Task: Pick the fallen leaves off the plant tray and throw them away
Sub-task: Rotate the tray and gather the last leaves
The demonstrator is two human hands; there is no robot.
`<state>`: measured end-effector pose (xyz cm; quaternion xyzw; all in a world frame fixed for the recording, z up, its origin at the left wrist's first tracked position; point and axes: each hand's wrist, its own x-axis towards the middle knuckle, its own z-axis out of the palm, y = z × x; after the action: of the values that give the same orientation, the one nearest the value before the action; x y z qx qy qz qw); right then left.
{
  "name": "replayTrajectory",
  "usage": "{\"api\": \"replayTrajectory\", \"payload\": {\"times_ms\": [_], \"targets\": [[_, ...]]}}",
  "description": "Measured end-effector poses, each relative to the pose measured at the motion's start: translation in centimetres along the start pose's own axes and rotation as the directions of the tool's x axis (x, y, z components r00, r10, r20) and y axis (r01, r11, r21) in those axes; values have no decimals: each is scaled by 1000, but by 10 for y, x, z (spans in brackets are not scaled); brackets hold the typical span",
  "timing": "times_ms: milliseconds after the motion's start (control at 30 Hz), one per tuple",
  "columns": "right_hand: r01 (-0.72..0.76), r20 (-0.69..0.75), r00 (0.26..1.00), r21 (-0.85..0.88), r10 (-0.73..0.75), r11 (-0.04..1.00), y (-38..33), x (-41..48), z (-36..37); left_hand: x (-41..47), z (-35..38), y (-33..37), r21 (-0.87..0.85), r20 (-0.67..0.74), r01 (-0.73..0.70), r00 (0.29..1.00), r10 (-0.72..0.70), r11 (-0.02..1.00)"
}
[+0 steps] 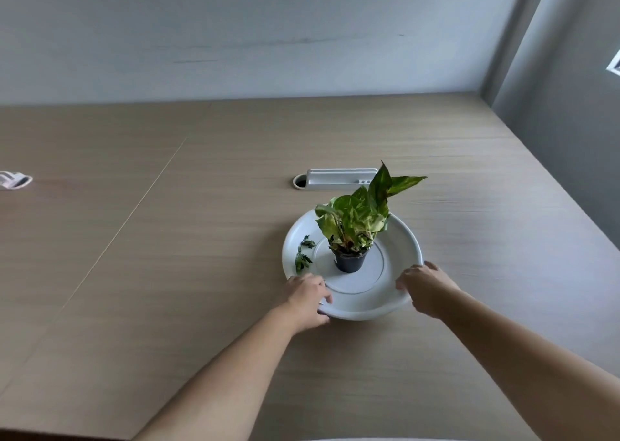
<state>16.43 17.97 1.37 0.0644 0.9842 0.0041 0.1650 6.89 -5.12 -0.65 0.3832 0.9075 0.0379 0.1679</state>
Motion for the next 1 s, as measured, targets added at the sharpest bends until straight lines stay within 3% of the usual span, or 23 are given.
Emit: {"api": "replayTrajectory", "payload": {"times_ms": [267,367,433,533,733,833,933,1000], "targets": [[101,158,976,269,-148,958,-37,-3,3,0,-17,-32,23,-68,112,992,-111,993],[53,124,989,189,-77,981,-19,-1,-4,-6,-4,-19,-42,-126,79,988,-84,996],[24,18,1000,61,-26,998,-4,0,-6,-10,9,-6,-135,-166,34,984,-56,990],[40,-53,998,12,-39,999,0,-2,-1,-13,17,3,-238,-202,14,977,-64,971],[175,13,982,343,-191,923,-57,-7,11,-8,-14,-40,-19,-49,175,983,-175,984],[98,77,987,388,-138,916,-48,-1,9,-5,-20,-28,40,-53,168,985,-166,985],[25,74,996,315,-51,949,-16,1,4,-5,-6,-8,-34,-85,111,990,-113,993],[14,-17,1000,172,-12,985,1,3,3,-7,2,2,-102,-86,74,993,-83,992]]}}
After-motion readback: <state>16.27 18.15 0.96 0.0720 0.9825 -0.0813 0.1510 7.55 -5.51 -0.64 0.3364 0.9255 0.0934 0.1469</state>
